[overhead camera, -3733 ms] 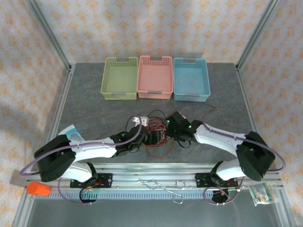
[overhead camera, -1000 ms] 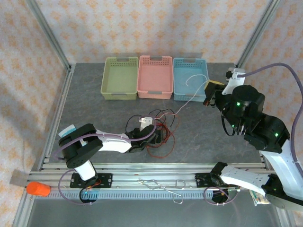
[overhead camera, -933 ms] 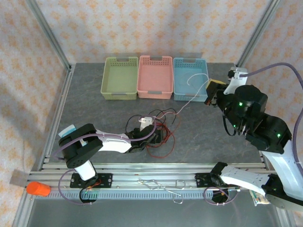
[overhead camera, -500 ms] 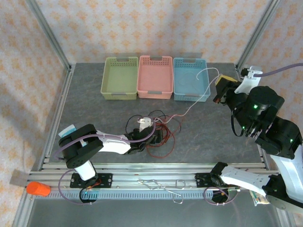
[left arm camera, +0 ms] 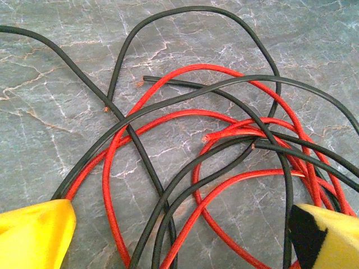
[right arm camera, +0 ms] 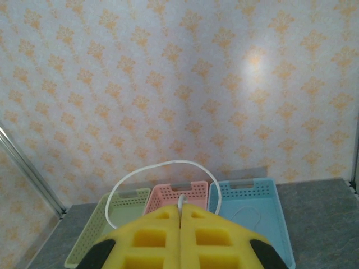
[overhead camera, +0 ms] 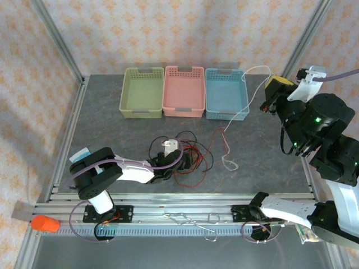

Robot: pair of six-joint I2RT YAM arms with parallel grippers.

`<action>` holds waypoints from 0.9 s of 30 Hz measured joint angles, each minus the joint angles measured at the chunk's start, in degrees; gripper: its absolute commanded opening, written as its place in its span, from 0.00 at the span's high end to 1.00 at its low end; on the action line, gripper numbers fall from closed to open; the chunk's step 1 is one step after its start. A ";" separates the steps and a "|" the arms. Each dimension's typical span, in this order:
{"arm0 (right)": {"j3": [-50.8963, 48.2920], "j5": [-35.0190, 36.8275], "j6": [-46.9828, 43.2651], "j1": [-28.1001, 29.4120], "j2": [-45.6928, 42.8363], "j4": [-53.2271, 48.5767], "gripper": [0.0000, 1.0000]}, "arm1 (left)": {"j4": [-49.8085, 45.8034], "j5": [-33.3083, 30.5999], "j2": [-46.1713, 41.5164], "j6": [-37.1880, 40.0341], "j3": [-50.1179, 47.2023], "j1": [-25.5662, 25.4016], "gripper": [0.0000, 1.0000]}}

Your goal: Untangle the cables

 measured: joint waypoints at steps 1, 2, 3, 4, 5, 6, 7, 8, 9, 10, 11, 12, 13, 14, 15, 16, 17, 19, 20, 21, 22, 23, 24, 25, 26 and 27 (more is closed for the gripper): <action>0.72 0.26 -0.46 0.00 0.50 0.04 1.00 | 0.22 -0.09 0.00 -0.09 -0.09 0.00 0.01; 1.53 0.55 -0.94 0.00 0.92 0.20 1.00 | 0.28 -0.13 0.00 -0.20 -0.11 -0.04 0.01; 2.43 0.85 -1.44 0.00 1.40 0.48 1.00 | 0.42 -0.22 0.00 -0.31 -0.20 -0.04 0.01; 3.32 1.20 -2.05 0.00 1.81 0.83 1.00 | 0.74 -0.26 0.00 -0.39 -0.39 -0.11 0.00; 4.02 1.46 -2.58 0.00 2.08 1.20 1.00 | 1.03 -0.28 0.00 -0.44 -0.52 -0.20 0.01; 4.81 1.88 -3.19 0.00 2.43 1.84 1.00 | 1.27 -0.33 0.00 -0.55 -0.61 -0.26 0.01; 5.62 2.38 -3.93 0.00 2.89 2.47 1.00 | 1.55 -0.37 0.00 -0.66 -0.79 -0.33 0.01; 6.23 2.80 -4.44 0.00 3.23 3.10 1.00 | 1.73 -0.46 0.00 -0.81 -0.83 -0.33 0.01; 6.73 3.06 -5.01 0.00 3.52 3.67 1.00 | 1.75 -0.48 0.00 -0.90 -0.85 -0.33 0.01; 7.06 3.26 -5.46 0.00 3.72 4.24 1.00 | 1.77 -0.50 0.00 -1.03 -0.83 -0.33 0.01; 7.21 3.26 -5.81 0.00 3.91 4.94 1.00 | 1.75 -0.52 -0.04 -1.05 -0.83 -0.33 0.01; 7.23 3.21 -6.14 0.00 4.02 5.46 1.00 | 1.68 -0.59 -0.22 -1.09 -0.83 -0.33 0.01; 7.21 3.17 -6.25 0.00 4.17 5.68 1.00 | 1.27 -0.68 -0.59 -1.25 -0.83 -0.31 0.01; 7.15 3.13 -6.23 0.00 4.39 5.81 1.00 | 0.44 -0.81 -1.03 -1.31 -0.85 -0.28 0.01; 6.86 2.97 -6.21 0.00 4.46 5.92 1.00 | -1.03 -0.98 -1.70 -1.40 -0.92 -0.24 0.01; 6.27 2.89 -6.19 0.00 4.37 6.12 1.00 | -2.89 -1.49 -2.54 -1.40 -1.07 -0.24 0.01; 5.03 2.60 -6.10 0.00 4.02 6.32 1.00 | -4.33 -1.79 -3.72 -1.40 -1.18 -0.22 0.01; 1.70 2.10 -5.51 0.00 3.34 6.80 1.00 | -7.78 -2.69 -7.37 -1.11 -1.22 -0.22 0.02; 0.13 1.84 -5.09 0.00 3.08 6.86 1.00 | -8.72 -3.13 -9.03 -0.85 -1.20 -0.24 0.02; -1.64 1.51 -4.63 0.00 2.99 6.86 1.00 | -9.70 -3.76 -11.67 -0.31 -1.14 -0.22 0.02; -2.93 1.22 -4.13 0.00 2.99 6.84 1.00 | -10.43 -4.26 -13.84 0.17 -0.98 -0.22 0.02; -3.74 1.03 -3.78 0.00 2.99 6.84 1.00 | -10.93 -4.85 -15.87 0.74 -0.72 -0.20 0.02; -4.48 0.79 -3.43 0.00 3.37 6.91 1.00 | -11.52 -5.27 -17.88 1.38 -0.31 -0.07 0.02; -5.22 0.52 -3.10 0.00 3.87 6.93 1.00 | -11.91 -5.66 -20.06 2.03 0.15 0.17 0.01; -5.86 0.28 -2.86 0.00 4.22 6.93 1.00 | -12.17 -5.90 -21.49 2.51 0.48 0.52 0.01; -6.47 0.11 -2.64 0.00 4.57 6.93 1.00 | -12.46 -6.12 -23.30 3.21 0.85 1.05 0.01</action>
